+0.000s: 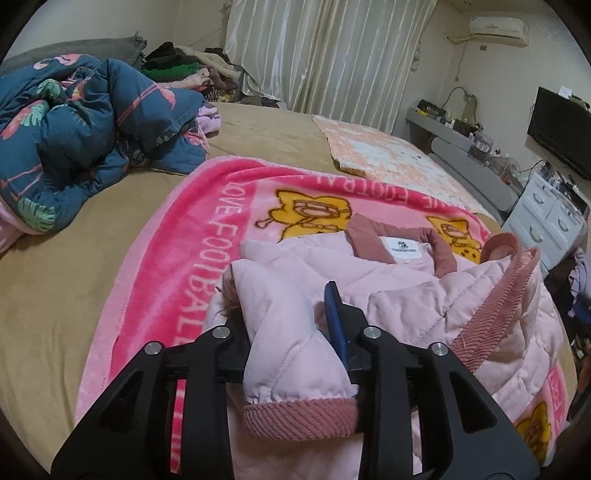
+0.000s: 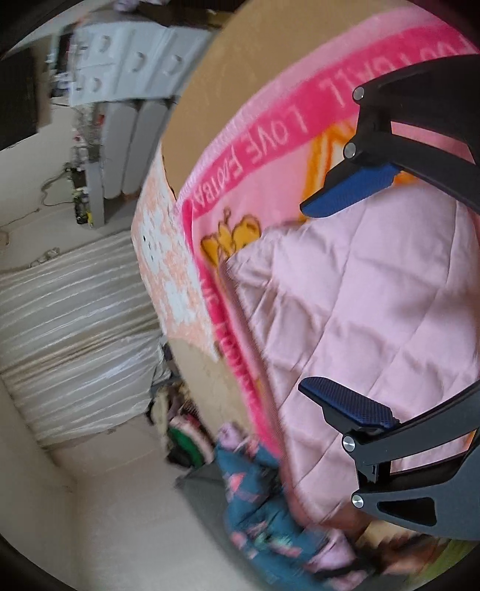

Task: Fold large clothes
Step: 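Open both grippers to lay the hem on the folded jacket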

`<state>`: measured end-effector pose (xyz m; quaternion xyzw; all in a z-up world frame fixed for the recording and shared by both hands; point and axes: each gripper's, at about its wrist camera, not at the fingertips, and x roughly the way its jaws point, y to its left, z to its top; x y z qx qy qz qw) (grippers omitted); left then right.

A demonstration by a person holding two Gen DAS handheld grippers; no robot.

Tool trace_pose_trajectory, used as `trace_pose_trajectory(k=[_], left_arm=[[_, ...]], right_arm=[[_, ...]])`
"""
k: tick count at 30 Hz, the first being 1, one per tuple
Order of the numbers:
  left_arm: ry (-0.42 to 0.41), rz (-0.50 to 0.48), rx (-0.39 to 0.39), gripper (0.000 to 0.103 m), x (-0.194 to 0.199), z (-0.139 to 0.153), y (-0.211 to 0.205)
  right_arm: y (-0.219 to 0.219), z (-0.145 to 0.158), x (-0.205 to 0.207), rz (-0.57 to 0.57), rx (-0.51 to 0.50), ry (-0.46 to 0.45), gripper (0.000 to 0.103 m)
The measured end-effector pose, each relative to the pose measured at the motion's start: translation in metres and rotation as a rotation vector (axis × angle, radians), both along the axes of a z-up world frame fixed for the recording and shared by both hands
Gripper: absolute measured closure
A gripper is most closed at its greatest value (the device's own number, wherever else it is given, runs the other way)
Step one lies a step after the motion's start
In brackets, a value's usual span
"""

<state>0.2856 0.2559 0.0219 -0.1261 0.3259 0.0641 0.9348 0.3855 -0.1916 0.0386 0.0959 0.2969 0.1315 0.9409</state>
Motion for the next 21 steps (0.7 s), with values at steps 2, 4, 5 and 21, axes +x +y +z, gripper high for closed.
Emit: trace_pose_trajectory(k=[2,4,5,21], left_arm=[[-0.03,-0.012,-0.026,0.055,-0.004,0.003,-0.001],[-0.055,-0.023,-0.024,0.044,-0.009,0.008,-0.005],[-0.064,-0.026,-0.018,0.04,-0.011,0.011,-0.008],[-0.161,-0.002,0.237,0.009,-0.047,0.049,-0.046]], right_arm=[[0.005,-0.013,0.001,-0.014,-0.058,0.002,0.016],[0.008,-0.025,0.001,-0.014,-0.091,0.003,0.016],[0.009,-0.028,0.001,-0.012,-0.094,0.003,0.016],[0.015,-0.033,-0.012,-0.006,-0.107,-0.037,0.016]])
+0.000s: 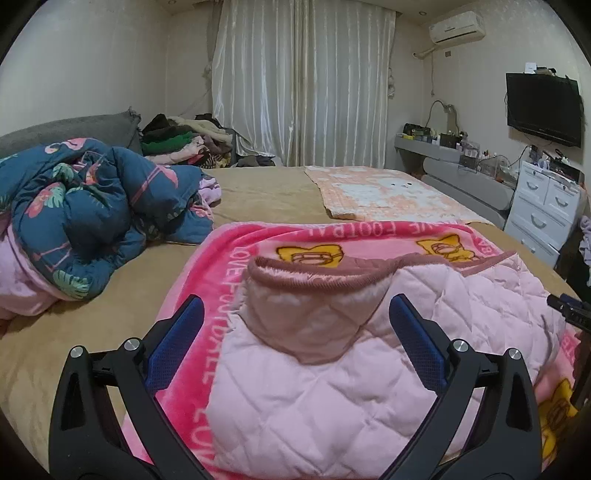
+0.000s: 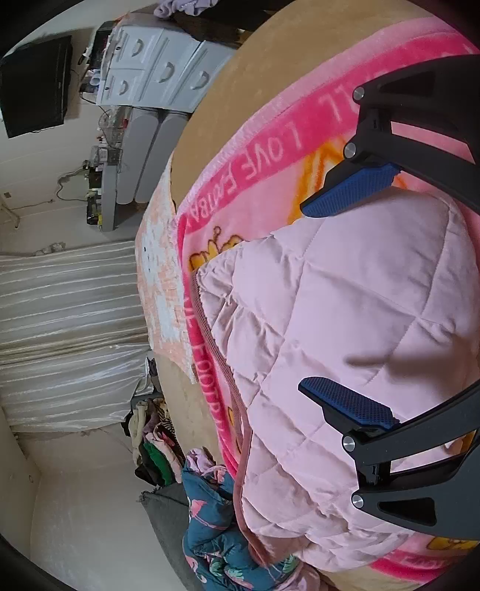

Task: Fold large clothes
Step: 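Open both grippers to lay the hem on the folded jacket, then grasp the edge of the folded jacket with both grippers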

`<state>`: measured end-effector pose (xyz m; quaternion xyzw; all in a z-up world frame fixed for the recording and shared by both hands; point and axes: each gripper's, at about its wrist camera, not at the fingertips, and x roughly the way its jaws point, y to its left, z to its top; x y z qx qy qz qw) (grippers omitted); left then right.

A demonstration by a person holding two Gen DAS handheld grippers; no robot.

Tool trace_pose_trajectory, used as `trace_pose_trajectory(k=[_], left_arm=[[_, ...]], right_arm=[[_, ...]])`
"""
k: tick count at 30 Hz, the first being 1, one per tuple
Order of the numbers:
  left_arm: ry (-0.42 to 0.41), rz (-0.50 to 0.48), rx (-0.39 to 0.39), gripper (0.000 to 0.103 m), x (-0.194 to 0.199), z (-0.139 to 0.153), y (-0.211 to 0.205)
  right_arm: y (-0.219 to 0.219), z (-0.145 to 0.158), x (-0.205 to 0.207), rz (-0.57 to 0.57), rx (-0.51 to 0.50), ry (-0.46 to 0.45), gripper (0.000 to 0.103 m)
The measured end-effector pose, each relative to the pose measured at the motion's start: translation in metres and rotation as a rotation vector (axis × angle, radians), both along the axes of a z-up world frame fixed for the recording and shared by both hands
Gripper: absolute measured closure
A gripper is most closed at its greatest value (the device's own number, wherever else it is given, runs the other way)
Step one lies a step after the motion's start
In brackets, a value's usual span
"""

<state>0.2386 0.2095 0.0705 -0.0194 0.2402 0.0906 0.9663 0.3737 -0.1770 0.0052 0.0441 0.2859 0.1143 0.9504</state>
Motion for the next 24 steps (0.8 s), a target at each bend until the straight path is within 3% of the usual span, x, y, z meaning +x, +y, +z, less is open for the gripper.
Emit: trace_pose_trajectory(k=[11,14,19,24], left_arm=[[0.095,0.043,0.003,0.009,-0.019,-0.034,0.02],[0.151,0.042,-0.049,0.009,-0.021,-0.059,0.034],[0.259,0.023,-0.227,0.009,-0.011,-0.104,0.055],[0.27,-0.003,-0.24,0.009,-0.006,-0.122,0.057]], right_arm=[[-0.009,0.008,-0.018,0.003,-0.027,-0.018,0.015],[-0.012,0.004,-0.019,0.005,-0.038,-0.004,0.015],[-0.013,-0.013,-0.01,0.028,-0.058,0.032,0.015],[-0.015,-0.034,0.0,0.087,-0.059,0.091,0.015]])
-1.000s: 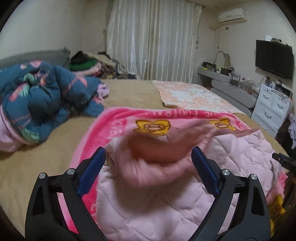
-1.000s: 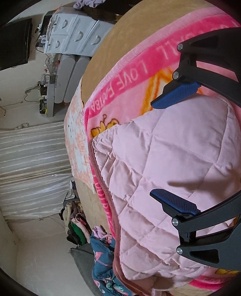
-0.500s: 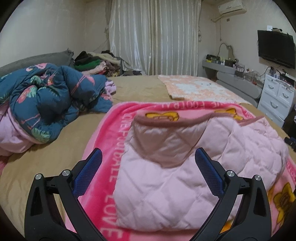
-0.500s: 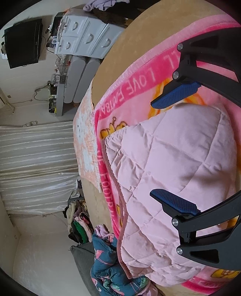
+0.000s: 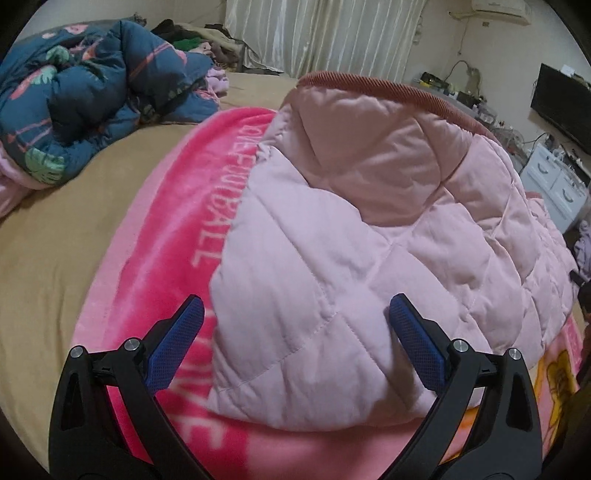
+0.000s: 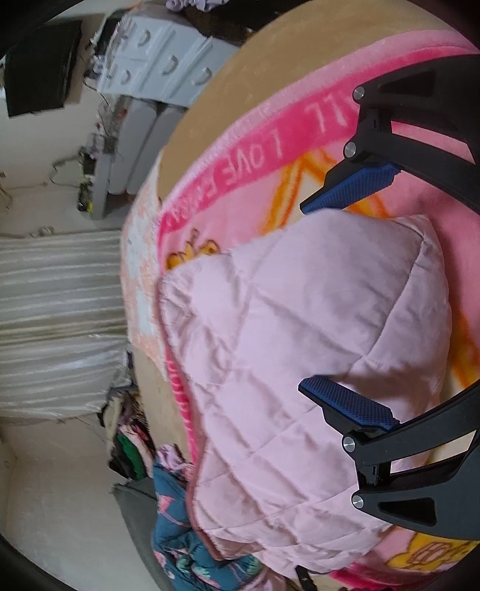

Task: Fold large clothes
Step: 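Grasp the edge of the folded jacket with both grippers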

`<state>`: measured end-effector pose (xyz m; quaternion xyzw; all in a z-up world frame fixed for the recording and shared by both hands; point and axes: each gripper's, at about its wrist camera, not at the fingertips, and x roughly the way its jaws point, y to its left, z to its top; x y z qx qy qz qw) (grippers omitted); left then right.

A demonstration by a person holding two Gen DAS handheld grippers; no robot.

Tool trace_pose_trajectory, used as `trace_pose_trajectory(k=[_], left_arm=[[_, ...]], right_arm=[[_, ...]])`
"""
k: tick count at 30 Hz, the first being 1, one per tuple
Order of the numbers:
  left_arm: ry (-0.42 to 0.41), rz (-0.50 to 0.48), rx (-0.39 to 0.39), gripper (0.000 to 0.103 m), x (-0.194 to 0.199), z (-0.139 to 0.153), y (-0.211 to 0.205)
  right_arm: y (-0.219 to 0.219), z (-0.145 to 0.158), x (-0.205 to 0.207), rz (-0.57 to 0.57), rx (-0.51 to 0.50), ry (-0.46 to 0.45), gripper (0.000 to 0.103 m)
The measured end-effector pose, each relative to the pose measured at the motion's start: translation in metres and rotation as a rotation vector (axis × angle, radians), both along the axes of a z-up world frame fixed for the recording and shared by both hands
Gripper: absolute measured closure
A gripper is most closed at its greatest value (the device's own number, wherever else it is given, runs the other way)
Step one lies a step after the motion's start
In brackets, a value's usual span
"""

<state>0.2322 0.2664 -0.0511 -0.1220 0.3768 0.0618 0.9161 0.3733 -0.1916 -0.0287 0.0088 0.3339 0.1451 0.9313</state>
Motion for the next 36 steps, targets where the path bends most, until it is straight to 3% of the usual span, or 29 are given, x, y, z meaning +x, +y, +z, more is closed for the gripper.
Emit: trace_pose_trajectory(k=[2,4,5,6,8,11,16,21,27,36], left_arm=[[0.002,-0.006,-0.007,0.01,0.002,-0.003,-0.001],[-0.011,-0.021,0.012,0.031,0.004,-0.003,-0.005],[-0.014,-0.018,0.026,0.054,0.007,-0.002,-0.009],[-0.02,-0.015,0.053,0.068,0.009,0.001,-0.013],[-0.039,-0.022,0.091,0.082,0.014,0.006,-0.021],[-0.078,0.007,0.124,0.091,0.018,0.019,-0.023],[-0.129,0.03,0.141,0.092,0.033,0.044,-0.017],[-0.103,0.064,0.141,0.092,0.071,0.044,-0.009],[-0.027,0.087,0.146,0.091,0.105,0.019,-0.002],[-0.003,0.085,0.16,0.088,0.116,0.005,-0.002]], right_arm=[[0.0,-0.01,0.004,0.004,0.024,0.02,0.018],[0.002,-0.013,0.006,-0.002,0.033,0.02,0.03],[0.003,-0.012,0.008,-0.015,0.027,0.018,0.049],[0.003,-0.011,0.008,-0.014,0.032,0.021,0.061],[0.005,-0.007,0.008,-0.02,0.043,0.004,0.074],[0.012,0.005,0.008,-0.032,0.029,-0.054,0.081],[0.015,0.027,0.032,-0.056,0.056,-0.105,0.084],[0.025,0.031,0.07,-0.09,0.05,-0.09,0.084],[0.034,0.014,0.108,-0.132,0.033,-0.026,0.084],[0.038,-0.017,0.13,-0.164,0.001,0.033,0.084]])
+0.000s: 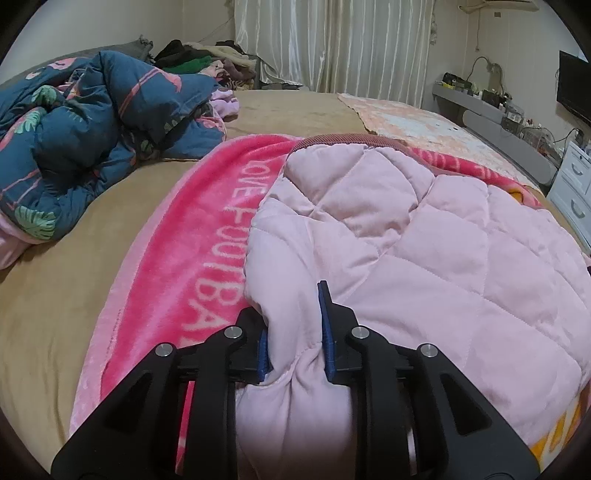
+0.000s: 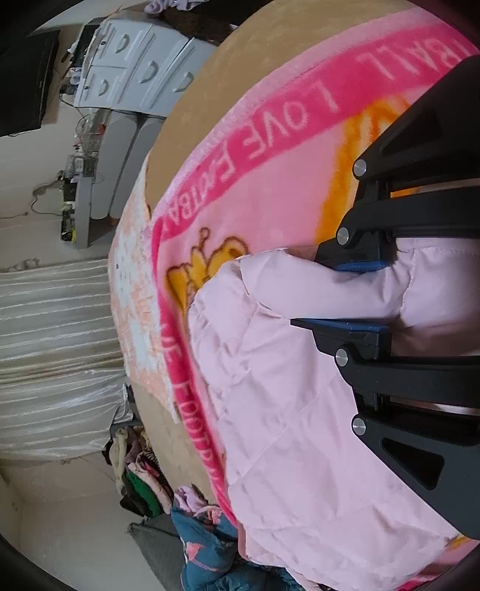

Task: Fold large clothes
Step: 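Grasp the edge of the folded jacket with both grippers, then open both grippers and pull back from the folded jacket bundle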

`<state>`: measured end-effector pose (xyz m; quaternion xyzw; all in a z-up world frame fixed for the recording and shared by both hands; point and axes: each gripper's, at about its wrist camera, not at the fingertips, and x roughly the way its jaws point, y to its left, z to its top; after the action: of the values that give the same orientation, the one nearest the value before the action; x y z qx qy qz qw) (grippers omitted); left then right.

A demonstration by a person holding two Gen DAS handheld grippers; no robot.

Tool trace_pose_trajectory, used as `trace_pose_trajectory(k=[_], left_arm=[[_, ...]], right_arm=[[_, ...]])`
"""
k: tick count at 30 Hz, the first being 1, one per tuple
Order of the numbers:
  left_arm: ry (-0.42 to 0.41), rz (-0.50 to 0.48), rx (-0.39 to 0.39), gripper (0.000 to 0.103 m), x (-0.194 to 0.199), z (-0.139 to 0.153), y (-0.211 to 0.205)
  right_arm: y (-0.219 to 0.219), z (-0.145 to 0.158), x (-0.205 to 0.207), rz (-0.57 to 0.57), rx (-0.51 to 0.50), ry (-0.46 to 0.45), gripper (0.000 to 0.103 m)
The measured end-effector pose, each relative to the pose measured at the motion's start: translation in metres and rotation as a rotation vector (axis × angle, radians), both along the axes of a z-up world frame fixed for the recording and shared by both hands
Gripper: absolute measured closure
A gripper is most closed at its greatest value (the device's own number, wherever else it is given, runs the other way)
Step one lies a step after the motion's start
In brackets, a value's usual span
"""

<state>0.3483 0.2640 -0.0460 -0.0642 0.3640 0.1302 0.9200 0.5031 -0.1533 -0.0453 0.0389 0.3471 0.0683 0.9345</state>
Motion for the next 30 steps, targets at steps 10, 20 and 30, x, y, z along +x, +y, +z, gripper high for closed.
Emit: trace_pose_trajectory(k=[10,20,30], left_arm=[[0.038,0.006,0.025,0.082,-0.002,-0.002,-0.002],[0.02,0.006,0.019,0.037,-0.033,0.022,-0.008],[-0.053,-0.018,0.015,0.009,-0.088,0.061,-0.042]], right_arm=[[-0.003,-0.003,-0.003,-0.015,-0.021,0.044,0.076],[-0.019,0.041,-0.054,-0.002,0.035,-0.036,0.016],[-0.025,0.086,-0.133,0.046,0.062,-0.169,0.004]])
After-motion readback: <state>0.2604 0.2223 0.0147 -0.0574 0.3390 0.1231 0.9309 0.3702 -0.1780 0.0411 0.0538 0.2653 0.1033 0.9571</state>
